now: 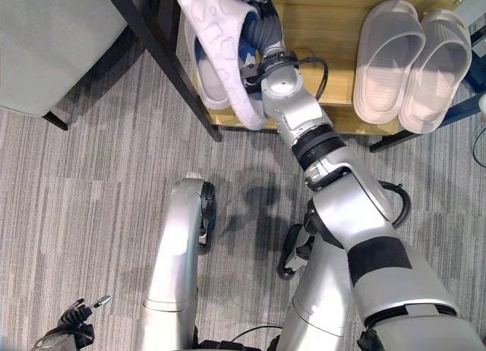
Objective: Arrange the slippers neatly on the shoe rack.
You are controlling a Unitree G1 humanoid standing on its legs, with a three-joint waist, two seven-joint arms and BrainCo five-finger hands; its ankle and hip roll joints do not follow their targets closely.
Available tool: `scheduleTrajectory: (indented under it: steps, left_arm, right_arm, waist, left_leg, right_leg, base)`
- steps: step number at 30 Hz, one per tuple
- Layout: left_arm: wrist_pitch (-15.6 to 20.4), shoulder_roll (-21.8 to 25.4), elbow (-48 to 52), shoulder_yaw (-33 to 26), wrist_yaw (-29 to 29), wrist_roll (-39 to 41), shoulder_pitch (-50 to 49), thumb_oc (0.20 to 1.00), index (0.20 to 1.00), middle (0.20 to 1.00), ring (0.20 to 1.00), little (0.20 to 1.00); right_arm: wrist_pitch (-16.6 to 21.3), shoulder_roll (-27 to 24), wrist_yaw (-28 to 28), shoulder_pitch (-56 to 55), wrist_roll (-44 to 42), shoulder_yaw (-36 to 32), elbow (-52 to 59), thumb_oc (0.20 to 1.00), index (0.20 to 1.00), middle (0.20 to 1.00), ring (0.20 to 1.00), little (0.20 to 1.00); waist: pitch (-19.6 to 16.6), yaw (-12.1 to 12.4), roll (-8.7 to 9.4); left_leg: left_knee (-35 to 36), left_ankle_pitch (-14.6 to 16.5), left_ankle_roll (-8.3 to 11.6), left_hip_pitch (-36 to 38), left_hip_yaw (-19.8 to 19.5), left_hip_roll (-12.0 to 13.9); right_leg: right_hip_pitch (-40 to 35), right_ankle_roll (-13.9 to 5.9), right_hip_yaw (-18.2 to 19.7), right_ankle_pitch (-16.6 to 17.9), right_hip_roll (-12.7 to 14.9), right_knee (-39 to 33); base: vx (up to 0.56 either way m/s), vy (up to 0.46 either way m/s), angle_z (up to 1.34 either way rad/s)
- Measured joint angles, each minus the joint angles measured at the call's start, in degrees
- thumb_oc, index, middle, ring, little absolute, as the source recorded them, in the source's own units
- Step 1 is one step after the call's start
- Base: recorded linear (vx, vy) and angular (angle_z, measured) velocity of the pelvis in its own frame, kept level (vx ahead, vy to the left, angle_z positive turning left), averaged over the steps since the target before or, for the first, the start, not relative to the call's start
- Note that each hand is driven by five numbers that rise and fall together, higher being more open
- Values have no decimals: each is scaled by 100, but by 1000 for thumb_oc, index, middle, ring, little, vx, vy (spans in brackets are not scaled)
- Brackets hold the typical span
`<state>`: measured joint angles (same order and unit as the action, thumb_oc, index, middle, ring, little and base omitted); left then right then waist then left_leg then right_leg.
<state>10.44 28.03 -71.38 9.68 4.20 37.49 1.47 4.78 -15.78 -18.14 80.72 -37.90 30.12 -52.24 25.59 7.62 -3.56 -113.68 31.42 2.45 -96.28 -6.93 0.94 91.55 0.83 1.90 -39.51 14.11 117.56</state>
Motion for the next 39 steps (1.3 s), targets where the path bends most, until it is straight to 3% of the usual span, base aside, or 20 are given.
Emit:
scheduleTrajectory:
  steps: [6,11,14,15,17,18,20,24,27,32,37,39]
  left_arm:
    - [72,-16,-4,162,117,3,23,1000,1000,1000,1000,1000]
    - [202,-44,-16,375,270,3,78,1000,1000,1000,1000,1000]
    - [311,-52,-17,386,342,8,76,1000,1000,1000,1000,1000]
    - [374,-57,-6,397,352,7,72,1000,1000,1000,1000,1000]
    - [415,-56,-4,397,361,6,71,1000,1000,1000,1000,1000]
    - [420,-57,-4,400,361,4,66,1000,1000,1000,1000,1000]
    - [460,-56,20,400,361,4,55,1000,1000,1000,1000,1000]
    - [485,-54,29,396,359,-9,46,1000,1000,1000,1000,1000]
    - [470,-39,29,365,332,-109,9,1000,1000,1000,1000,1000]
    - [391,-3,103,180,248,-162,-150,1000,1000,1000,1000,1000]
    - [354,-5,209,85,200,-329,-245,1000,1000,1000,1000,1000]
    - [345,-41,225,124,215,-327,-180,1000,1000,1000,1000,1000]
  right_arm:
    - [254,432,-496,34,-131,-332,-418,200,200,200,200,200]
    - [324,573,-1201,48,-78,-684,-653,200,200,200,200,200]
    - [268,597,-1634,124,496,-702,-778,200,200,200,200,200]
    - [-10,564,-1797,287,1080,-409,-983,200,200,200,200,200]
    - [-329,452,-1855,447,1833,33,-1049,200,200,200,200,200]
    - [-654,375,-1824,550,2689,399,-1052,200,200,200,200,200]
    - [-1055,342,-1760,668,3502,485,-1052,200,200,200,200,200]
    - [-1343,114,-1562,691,4191,588,-686,200,200,200,200,200]
    - [-1422,-314,-1454,610,4729,567,-35,200,200,200,200,200]
    - [-1338,-904,-1307,-282,5395,-173,1908,200,200,200,200,200]
    - [-1199,-1455,-1259,-987,5500,-933,2090,200,200,200,200,200]
    - [-1235,-1623,-1318,-1040,5426,-1101,1653,200,200,200,200,200]
  waist:
    - [-1,107,-52]
    - [4,245,-213]
    - [3,274,-222]
    - [5,287,-240]
    - [5,302,-245]
    - [4,298,-255]
    - [4,296,-300]
    - [2,277,-306]
    - [3,250,-308]
    - [4,123,-301]
    - [8,47,-287]
    - [13,-118,-280]
  left_leg:
    - [12,16,30,39,7,3]
    - [11,31,58,56,4,-2]
    - [-1,37,70,86,-1,-8]
    - [-19,37,70,87,-10,-17]
    - [-32,37,70,92,-18,-18]
    - [-33,37,71,113,-22,-19]
    - [-46,37,71,121,-22,-24]
    - [-53,38,72,121,-21,-24]
    - [-67,40,75,128,-22,-24]
    - [-70,53,75,147,-13,-14]
    - [-75,56,68,148,-21,-16]
    - [-94,69,65,147,-35,9]
  right_leg:
    - [0,34,14,-34,3,42]
    - [-7,62,10,-83,18,72]
    - [-18,88,11,-114,24,121]
    - [-22,92,10,-120,29,142]
    - [-26,95,5,-124,35,154]
    - [-46,94,5,-125,34,154]
    - [-66,90,5,-126,39,154]
    - [-77,81,4,-130,42,153]
    - [-89,78,5,-132,43,152]
    - [-123,69,11,-129,17,121]
    - [-141,63,2,-126,7,108]
    - [-134,50,-4,-119,-1,106]
  base:
    - [2,3,1]
    - [0,0,0]
    - [0,0,0]
    - [0,0,0]
    - [0,0,0]
    - [0,0,0]
    - [0,0,0]
    - [0,0,0]
    - [0,0,0]
    - [-2,-2,-1]
    - [2,-4,-1]
    - [13,0,-6]
